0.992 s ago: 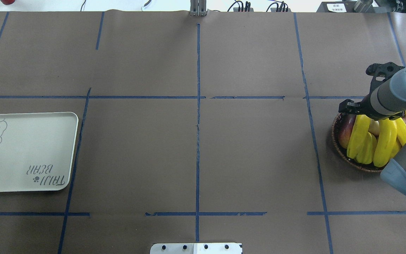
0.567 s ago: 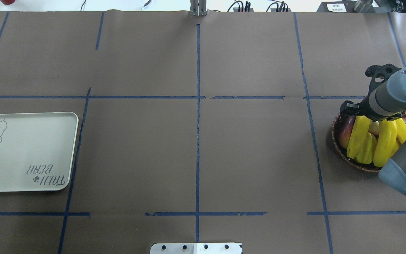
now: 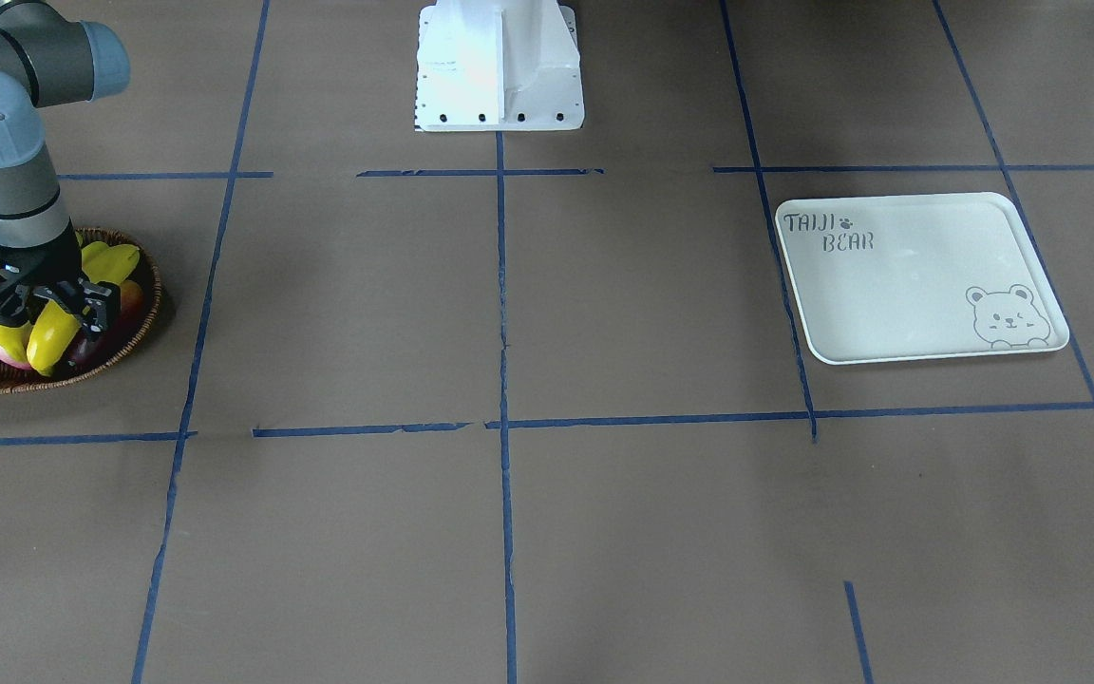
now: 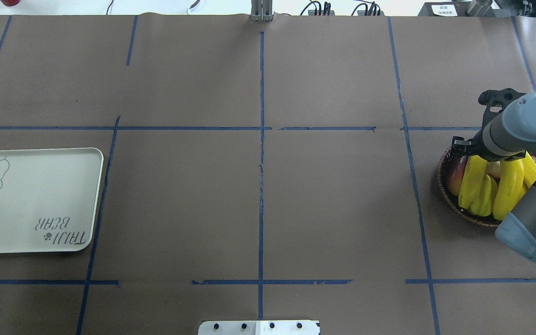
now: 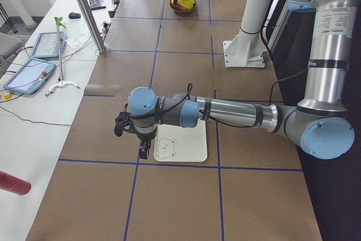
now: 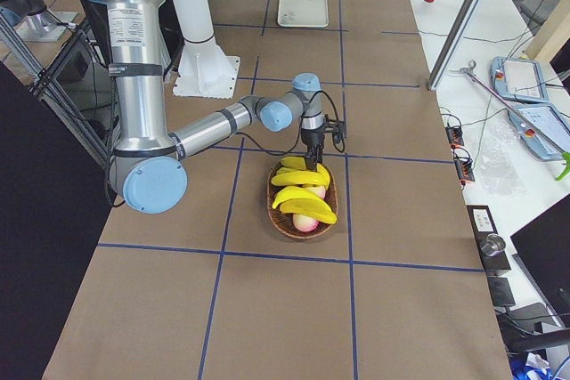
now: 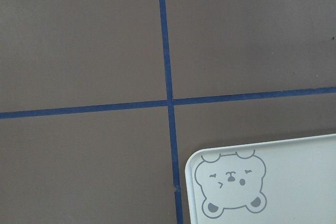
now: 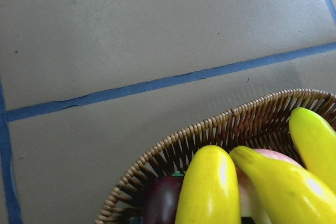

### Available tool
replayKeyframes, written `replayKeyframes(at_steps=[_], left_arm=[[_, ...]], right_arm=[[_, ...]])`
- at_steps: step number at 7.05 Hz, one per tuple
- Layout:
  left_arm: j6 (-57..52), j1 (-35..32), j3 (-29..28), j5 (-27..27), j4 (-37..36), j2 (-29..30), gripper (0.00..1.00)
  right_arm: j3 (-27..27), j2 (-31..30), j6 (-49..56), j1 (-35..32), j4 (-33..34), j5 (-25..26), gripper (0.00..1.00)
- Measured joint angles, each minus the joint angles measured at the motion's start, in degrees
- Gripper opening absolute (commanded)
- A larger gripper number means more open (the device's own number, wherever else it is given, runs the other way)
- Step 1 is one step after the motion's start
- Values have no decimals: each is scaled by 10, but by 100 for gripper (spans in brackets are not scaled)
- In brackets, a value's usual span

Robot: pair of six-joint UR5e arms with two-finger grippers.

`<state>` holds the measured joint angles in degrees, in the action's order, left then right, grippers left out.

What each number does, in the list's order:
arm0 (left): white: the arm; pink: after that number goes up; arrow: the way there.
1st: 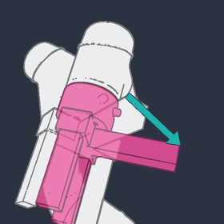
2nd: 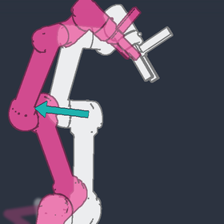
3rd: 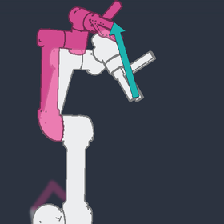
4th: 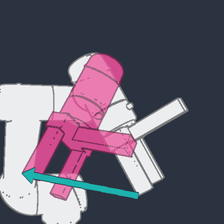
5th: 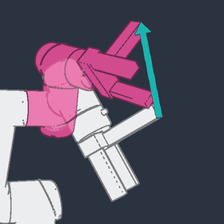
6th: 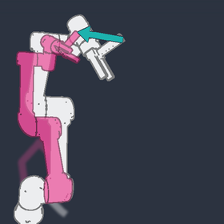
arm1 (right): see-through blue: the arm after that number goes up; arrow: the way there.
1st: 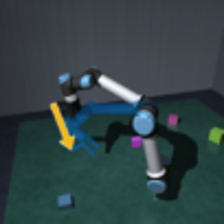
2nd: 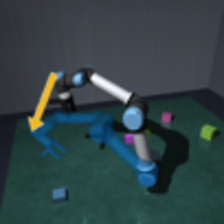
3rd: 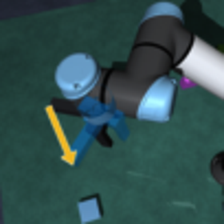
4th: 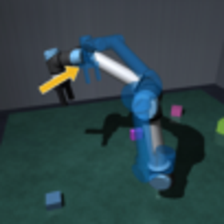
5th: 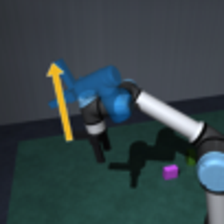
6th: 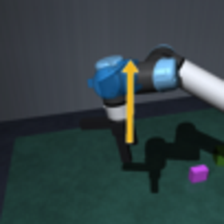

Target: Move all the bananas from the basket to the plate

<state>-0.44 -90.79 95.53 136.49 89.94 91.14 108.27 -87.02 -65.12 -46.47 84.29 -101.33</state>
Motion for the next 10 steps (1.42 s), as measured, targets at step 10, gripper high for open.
replayKeyframes(at_steps=[10], left_arm=[[23, 8, 11, 15, 31, 15, 100]], right_arm=[[81, 187, -314, 45, 15, -24, 0]])
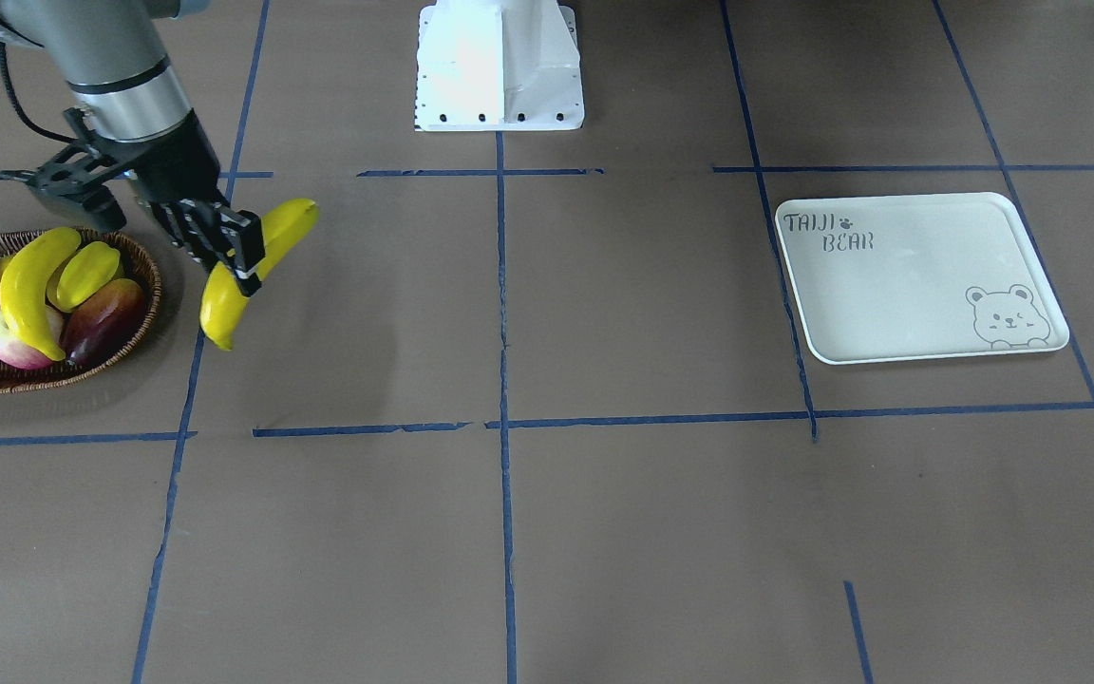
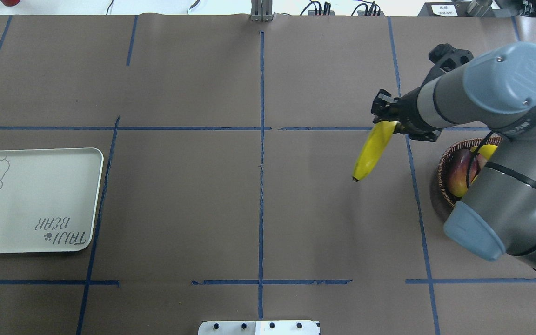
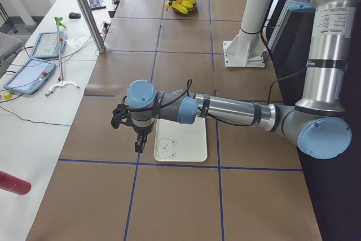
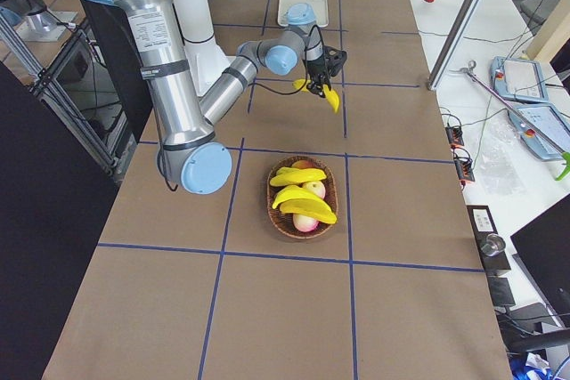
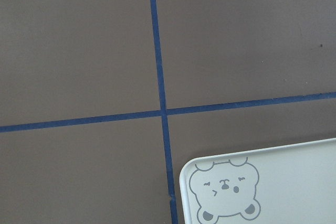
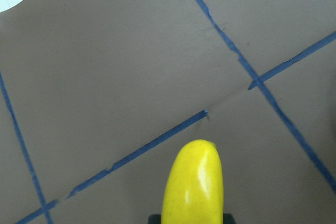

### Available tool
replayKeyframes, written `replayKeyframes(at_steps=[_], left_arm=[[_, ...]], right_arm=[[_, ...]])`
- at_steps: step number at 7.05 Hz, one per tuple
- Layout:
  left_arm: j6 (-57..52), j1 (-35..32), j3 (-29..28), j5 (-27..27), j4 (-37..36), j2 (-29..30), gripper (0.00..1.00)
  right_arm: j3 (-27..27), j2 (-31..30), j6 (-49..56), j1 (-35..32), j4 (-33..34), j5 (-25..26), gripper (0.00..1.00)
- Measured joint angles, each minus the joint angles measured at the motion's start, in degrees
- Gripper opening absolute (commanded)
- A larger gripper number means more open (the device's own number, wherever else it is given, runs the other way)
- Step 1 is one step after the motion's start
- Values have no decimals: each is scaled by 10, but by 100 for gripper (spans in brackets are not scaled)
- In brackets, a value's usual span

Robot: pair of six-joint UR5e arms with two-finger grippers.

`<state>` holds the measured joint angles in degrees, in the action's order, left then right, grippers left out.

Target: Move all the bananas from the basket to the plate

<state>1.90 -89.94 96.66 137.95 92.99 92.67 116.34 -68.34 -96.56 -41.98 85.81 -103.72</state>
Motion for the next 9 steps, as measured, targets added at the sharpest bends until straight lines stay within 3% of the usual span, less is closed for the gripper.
replayKeyframes(at_steps=[4, 7, 9], left_arm=[[123, 100, 45, 32, 86, 34, 100], [223, 159, 105, 39, 109, 65, 100], [308, 220, 110, 58, 228, 70, 100]], right_arm=[[-108, 81, -166, 43, -156, 51, 0], [-174, 147, -237, 80, -172, 118, 0], [-219, 185, -279, 93, -200, 140, 0]])
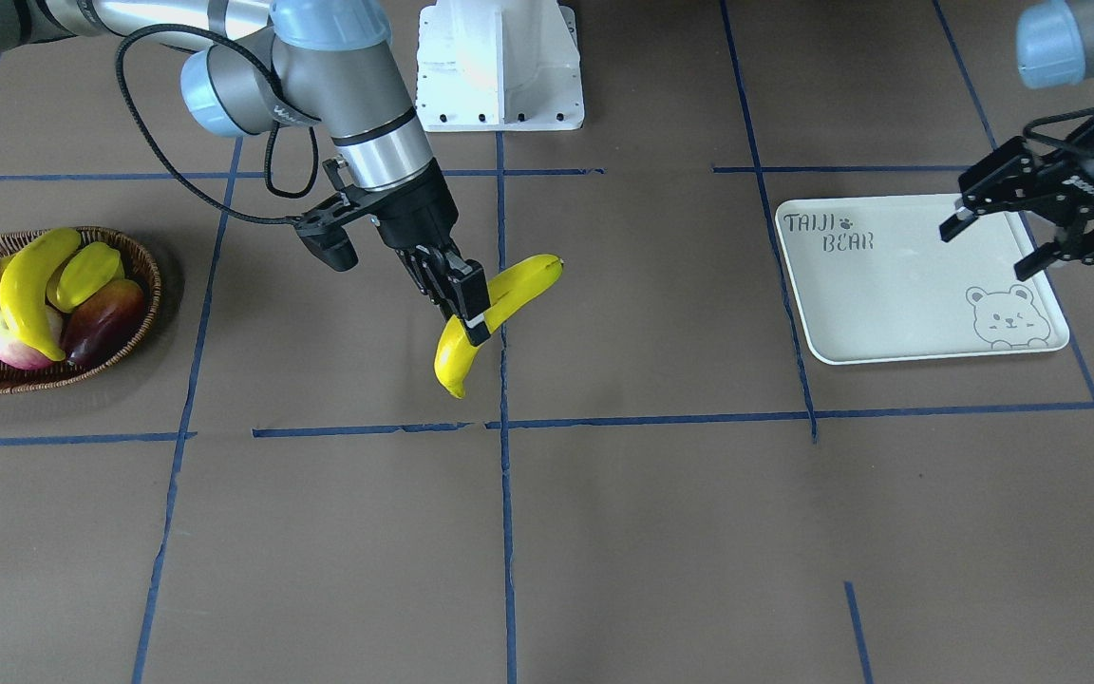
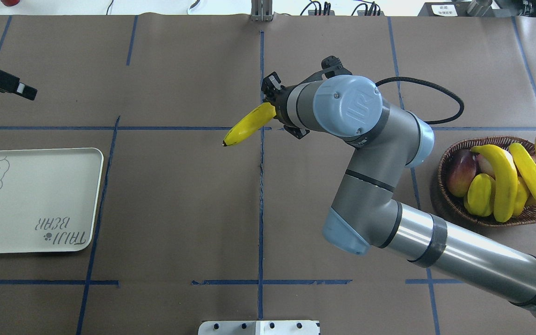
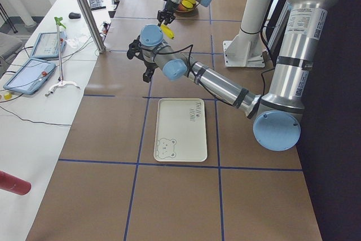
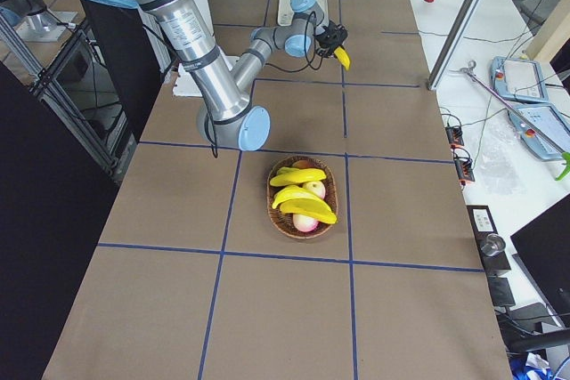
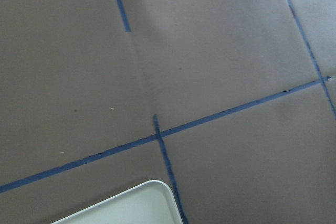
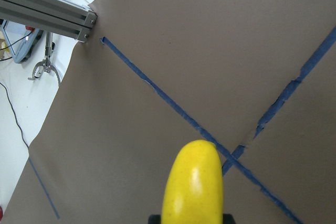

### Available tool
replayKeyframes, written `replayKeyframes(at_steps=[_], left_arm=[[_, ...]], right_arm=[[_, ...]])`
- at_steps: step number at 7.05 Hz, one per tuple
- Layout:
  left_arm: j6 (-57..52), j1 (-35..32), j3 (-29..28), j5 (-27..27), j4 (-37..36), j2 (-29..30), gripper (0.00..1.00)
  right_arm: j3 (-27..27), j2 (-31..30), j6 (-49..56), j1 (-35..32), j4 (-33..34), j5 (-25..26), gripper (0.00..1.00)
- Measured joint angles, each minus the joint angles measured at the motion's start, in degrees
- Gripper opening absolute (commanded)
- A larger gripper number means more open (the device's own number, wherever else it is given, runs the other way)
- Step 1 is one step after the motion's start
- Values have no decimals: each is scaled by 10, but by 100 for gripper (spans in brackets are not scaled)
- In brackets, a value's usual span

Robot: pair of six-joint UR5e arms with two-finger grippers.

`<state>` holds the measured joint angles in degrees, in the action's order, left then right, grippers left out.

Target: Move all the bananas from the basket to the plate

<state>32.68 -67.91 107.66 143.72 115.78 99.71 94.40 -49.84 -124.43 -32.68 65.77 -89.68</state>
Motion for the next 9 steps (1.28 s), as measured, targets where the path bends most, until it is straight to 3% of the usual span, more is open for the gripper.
replayKeyframes(at_steps=[2, 3, 5, 9], left_arm=[[99, 53, -43, 3, 166, 25, 100], [125, 69, -67, 3, 213, 49, 100], [147, 99, -87, 4, 243, 91, 100], [172, 130, -91, 31, 246, 107, 100]], right_arm=[[-47, 31, -29, 5, -53, 6, 0], [-66, 52, -33, 11, -63, 5, 0], [-87, 76, -27, 26, -91, 1, 0], [-97, 107, 9, 47, -115, -6, 0]])
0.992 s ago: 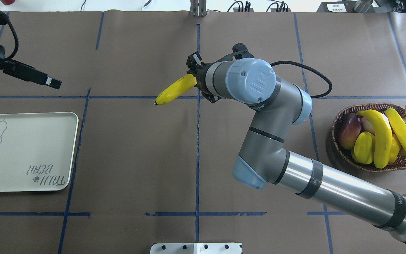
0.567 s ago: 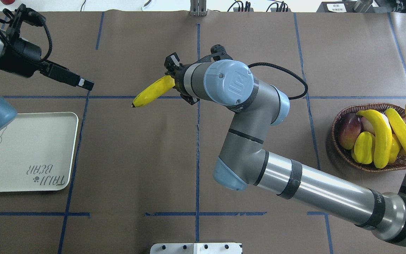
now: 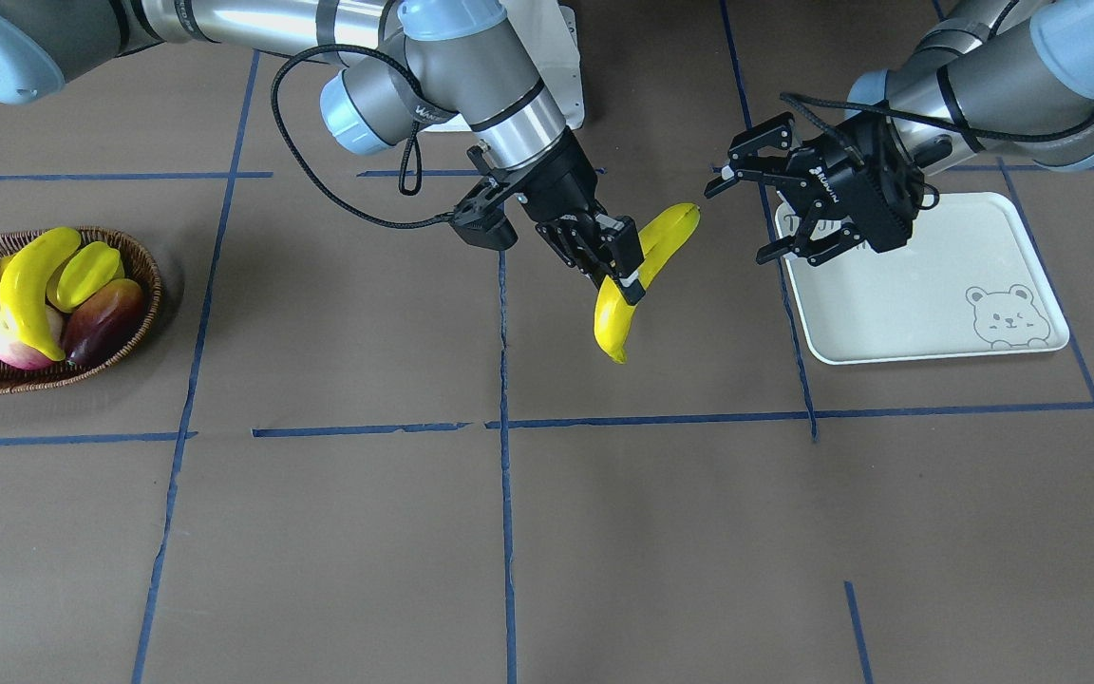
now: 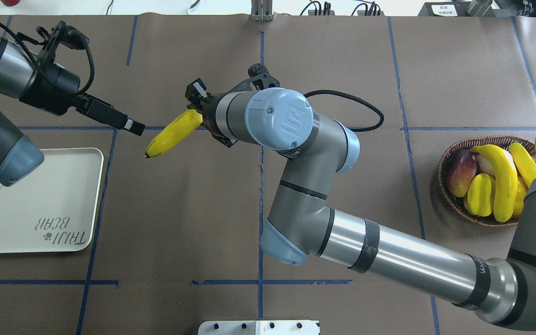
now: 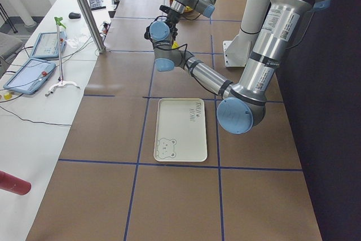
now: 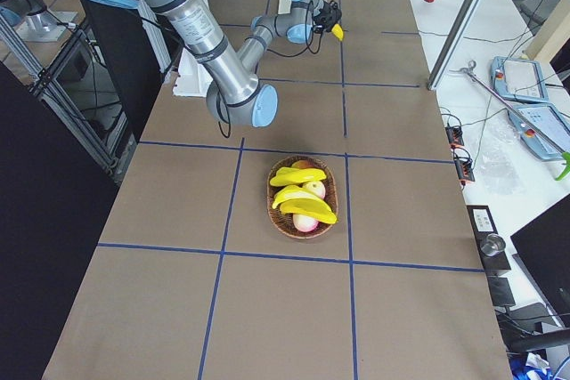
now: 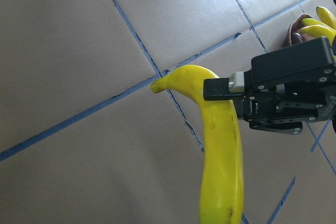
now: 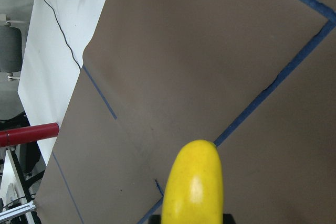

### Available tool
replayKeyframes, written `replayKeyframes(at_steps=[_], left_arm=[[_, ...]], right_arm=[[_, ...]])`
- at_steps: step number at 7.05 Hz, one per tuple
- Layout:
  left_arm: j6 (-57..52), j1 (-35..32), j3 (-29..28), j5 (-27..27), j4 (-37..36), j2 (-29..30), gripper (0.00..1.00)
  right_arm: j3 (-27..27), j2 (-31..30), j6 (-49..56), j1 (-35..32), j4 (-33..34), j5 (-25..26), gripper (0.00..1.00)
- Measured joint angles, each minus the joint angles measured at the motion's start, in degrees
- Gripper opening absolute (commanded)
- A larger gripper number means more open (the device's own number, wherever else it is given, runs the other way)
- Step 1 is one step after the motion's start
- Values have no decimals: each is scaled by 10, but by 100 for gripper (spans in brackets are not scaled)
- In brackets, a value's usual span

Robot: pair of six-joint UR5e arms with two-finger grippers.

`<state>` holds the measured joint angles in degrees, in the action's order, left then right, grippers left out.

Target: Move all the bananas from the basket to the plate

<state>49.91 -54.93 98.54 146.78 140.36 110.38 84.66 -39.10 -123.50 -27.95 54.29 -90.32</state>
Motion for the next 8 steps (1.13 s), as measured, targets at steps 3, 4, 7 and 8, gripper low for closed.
replayKeyframes(at_steps=[3, 4, 7, 8], left_arm=[[10, 17, 0, 6, 0, 4, 100], [17, 24, 0, 7, 0, 8, 100], [22, 38, 0, 11, 0, 14, 48], [23, 39, 0, 11, 0, 14, 31]], right_arm=[[-4, 3, 2, 9, -32, 2, 0], [-4, 4, 3, 9, -38, 3, 0], [-5, 4, 3, 10, -47, 5, 1], [-5, 4, 3, 10, -49, 5, 1]])
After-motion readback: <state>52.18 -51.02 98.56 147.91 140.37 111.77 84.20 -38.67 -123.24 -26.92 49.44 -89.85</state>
